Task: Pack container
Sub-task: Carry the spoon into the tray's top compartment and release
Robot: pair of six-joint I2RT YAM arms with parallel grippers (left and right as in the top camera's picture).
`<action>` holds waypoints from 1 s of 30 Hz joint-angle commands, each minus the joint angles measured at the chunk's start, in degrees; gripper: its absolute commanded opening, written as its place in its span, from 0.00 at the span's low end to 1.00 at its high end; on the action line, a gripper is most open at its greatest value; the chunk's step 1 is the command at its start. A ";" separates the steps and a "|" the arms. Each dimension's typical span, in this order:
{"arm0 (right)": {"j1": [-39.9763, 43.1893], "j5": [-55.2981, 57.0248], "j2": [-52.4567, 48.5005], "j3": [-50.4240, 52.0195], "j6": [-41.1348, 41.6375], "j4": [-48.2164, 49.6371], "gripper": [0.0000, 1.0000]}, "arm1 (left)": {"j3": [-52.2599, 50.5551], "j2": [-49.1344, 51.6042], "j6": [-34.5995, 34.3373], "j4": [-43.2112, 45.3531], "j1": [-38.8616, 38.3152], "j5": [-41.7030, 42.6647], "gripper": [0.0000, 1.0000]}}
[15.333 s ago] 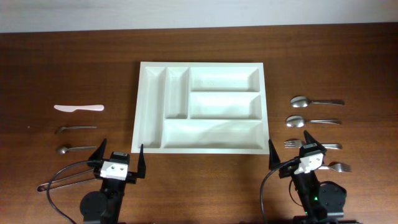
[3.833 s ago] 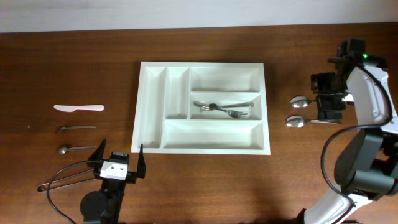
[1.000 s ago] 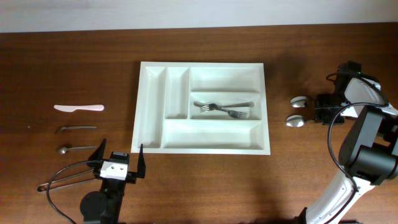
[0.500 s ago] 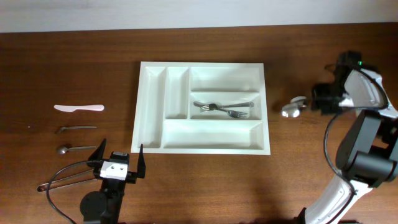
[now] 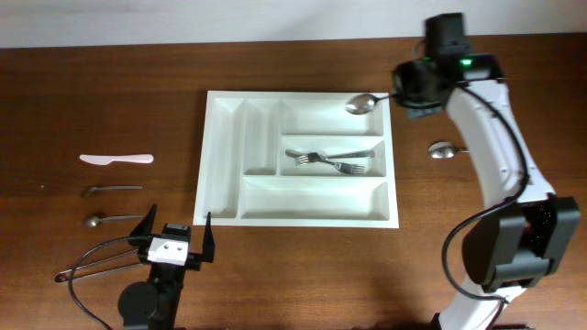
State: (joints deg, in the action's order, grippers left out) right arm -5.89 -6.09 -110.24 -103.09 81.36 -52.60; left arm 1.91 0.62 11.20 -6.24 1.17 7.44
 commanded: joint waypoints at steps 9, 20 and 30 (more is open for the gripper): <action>-9.53 4.33 -5.18 -0.33 11.08 4.55 0.09 | -0.33 -0.33 0.90 0.00 0.35 -0.22 0.99; -9.84 3.78 -9.62 -0.33 11.41 6.58 0.16 | -0.33 -0.33 0.90 0.00 0.35 -0.22 0.99; -2.51 3.52 -8.52 -2.25 -2.36 3.15 0.70 | -0.33 -0.33 0.90 0.00 0.35 -0.22 0.99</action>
State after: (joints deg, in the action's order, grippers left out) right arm -12.51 -3.09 -119.35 -103.44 84.82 -47.99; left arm 1.91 0.62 11.20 -6.26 1.17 7.44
